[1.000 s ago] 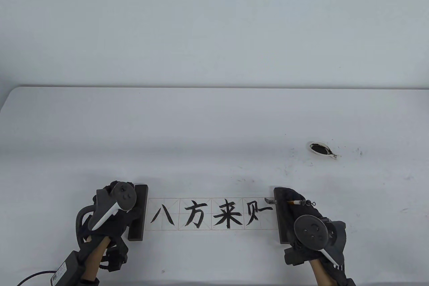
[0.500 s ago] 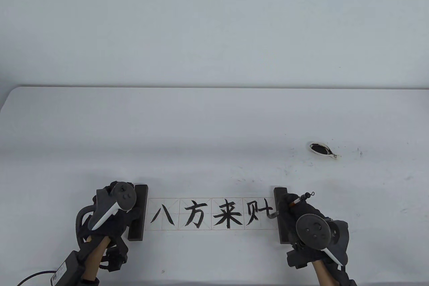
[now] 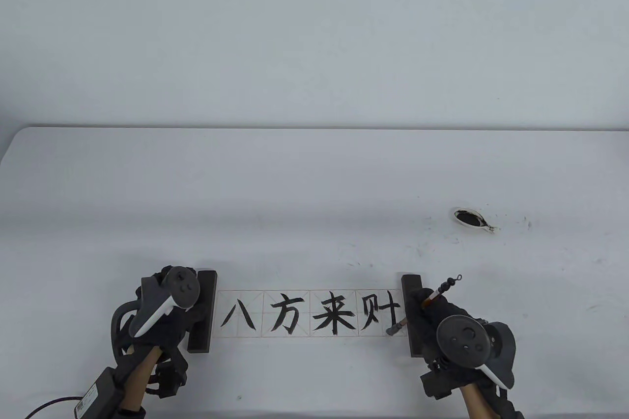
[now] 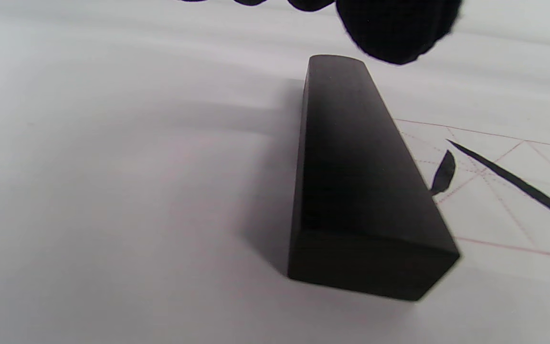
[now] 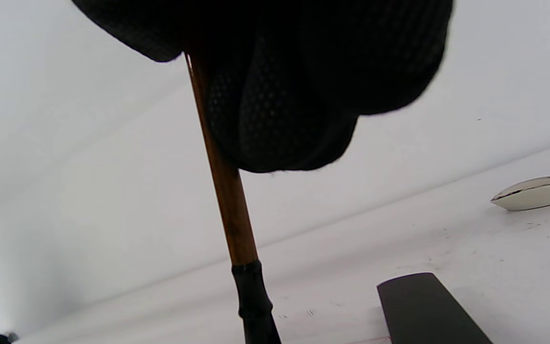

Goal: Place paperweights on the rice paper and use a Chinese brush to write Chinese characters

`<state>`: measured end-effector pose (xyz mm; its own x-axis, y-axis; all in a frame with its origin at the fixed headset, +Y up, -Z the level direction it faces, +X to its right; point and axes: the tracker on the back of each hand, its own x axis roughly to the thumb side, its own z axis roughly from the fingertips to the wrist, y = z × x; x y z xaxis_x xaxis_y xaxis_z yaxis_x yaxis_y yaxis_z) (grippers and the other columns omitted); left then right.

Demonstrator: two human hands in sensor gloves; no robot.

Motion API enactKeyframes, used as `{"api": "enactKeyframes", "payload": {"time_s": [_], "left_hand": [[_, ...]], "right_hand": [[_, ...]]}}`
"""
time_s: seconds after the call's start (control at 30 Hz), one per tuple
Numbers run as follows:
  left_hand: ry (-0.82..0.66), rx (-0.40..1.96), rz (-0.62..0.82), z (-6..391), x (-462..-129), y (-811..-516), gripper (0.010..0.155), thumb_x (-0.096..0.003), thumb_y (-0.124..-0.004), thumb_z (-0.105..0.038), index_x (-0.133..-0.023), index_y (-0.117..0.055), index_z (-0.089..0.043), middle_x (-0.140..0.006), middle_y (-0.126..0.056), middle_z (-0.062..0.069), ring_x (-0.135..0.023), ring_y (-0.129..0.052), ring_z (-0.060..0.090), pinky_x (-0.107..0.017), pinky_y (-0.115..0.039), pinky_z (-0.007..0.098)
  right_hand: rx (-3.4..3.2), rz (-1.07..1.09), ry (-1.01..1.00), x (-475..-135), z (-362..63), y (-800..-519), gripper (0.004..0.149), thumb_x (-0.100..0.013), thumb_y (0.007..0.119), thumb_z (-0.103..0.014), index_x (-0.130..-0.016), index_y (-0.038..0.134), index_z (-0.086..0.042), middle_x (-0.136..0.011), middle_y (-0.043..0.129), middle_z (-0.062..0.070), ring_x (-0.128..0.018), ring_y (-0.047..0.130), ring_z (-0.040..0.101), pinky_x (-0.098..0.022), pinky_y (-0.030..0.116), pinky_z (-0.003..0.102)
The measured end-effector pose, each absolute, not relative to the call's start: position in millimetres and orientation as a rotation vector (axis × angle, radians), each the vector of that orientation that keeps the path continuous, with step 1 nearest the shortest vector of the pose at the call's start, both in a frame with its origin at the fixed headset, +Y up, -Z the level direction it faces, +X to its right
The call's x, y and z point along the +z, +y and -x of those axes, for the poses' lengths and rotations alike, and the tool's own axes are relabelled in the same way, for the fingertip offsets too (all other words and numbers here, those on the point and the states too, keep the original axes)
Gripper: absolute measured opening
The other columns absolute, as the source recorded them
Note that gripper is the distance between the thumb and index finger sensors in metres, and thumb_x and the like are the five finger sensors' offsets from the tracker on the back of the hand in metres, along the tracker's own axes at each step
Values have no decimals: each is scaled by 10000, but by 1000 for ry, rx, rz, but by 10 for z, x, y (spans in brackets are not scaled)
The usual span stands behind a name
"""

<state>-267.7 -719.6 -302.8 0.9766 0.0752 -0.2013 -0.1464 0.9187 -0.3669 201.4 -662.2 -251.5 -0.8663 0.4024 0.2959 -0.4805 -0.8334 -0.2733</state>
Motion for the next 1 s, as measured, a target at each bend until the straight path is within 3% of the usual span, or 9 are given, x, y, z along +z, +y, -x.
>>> {"api": "enactKeyframes", "payload": {"time_s": [0.53,1.0], "left_hand": [[185,115,389,2678,-3030,-7199,836,-477,-647,-509,-1157,-186,-354,-1253,-149,65,-1178,-226,376,-851,-183,522],[184,113,394,2681,-3024,-7200,834,-478,-646,-508,-1157,-188,-354,-1252,-149,65,-1178,-227,376,-851,-183,521]], "right_hand": [[2703,-295,-558,-2502,-1955,-6664,423,-567,655,-380,-818,806,-75,-646,966,125,-458,998,248,-311,865,325],[2695,-397,-432,-2518,-1894,-6698,410,-565,659,-379,-791,825,-80,-616,978,122,-431,1005,242,-293,868,320]]}}
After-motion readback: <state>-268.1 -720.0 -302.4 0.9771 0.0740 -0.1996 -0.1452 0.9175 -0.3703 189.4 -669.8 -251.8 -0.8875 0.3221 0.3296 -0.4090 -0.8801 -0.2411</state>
